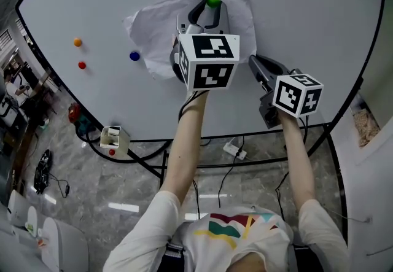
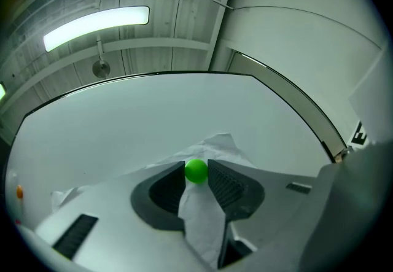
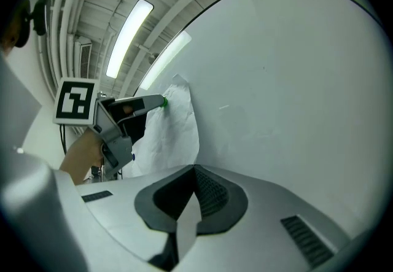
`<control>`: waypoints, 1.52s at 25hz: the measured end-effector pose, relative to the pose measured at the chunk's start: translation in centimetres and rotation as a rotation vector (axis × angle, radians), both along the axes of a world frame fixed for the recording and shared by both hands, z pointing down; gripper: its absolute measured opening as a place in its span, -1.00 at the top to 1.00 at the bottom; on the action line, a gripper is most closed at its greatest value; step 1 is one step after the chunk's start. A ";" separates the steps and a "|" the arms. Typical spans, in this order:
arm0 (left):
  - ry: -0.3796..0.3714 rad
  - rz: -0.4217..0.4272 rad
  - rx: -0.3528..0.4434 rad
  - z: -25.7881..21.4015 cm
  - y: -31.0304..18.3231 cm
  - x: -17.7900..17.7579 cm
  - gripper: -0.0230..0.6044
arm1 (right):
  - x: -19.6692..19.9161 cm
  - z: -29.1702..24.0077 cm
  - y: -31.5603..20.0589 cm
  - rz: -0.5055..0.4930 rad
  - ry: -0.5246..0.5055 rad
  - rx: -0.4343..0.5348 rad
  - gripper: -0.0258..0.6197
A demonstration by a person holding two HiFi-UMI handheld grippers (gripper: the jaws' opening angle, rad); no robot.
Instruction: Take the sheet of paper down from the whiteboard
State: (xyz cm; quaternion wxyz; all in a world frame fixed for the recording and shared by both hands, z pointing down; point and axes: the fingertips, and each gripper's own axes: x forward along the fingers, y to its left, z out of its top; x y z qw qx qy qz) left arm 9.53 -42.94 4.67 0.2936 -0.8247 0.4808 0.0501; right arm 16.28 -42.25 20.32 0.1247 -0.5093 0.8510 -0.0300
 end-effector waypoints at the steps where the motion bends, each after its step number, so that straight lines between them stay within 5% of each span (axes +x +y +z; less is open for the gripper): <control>1: 0.000 -0.004 0.004 -0.2 -0.1 -0.1 0.41 | -0.1 0.5 -0.2 0.007 0.022 -0.008 0.88; 6: 0.017 -0.011 0.019 -1.5 -0.3 -0.9 0.41 | -0.5 4.5 -0.9 0.022 0.108 -0.086 0.88; 11: 0.051 0.004 0.025 -1.6 -0.4 -1.2 0.41 | -0.4 7.5 -0.8 0.007 0.083 -0.138 0.88; 19: 0.138 0.063 0.034 -0.8 1.8 -2.3 0.39 | -0.1 7.6 0.2 0.012 0.113 -0.114 0.88; 25: 0.213 0.125 0.049 4.8 5.2 -5.7 0.40 | 0.1 7.4 2.4 0.056 0.107 -0.076 0.88; 28: 0.236 0.088 -0.073 9.5 3.8 -8.0 0.42 | -1.3 7.7 2.4 0.045 0.155 -0.077 0.88; 30: 0.242 0.070 -0.180 12.6 2.8 -8.9 0.78 | -1.5 7.7 2.3 0.066 0.182 -0.070 0.88; 32: 0.258 0.060 -0.259 15.0 2.3 -9.7 0.78 | -1.7 7.7 2.3 0.080 0.186 -0.063 0.88; 38: 0.270 0.053 -0.325 17.6 2.2 -10.3 0.78 | -1.6 7.5 2.2 0.110 0.196 -0.042 0.88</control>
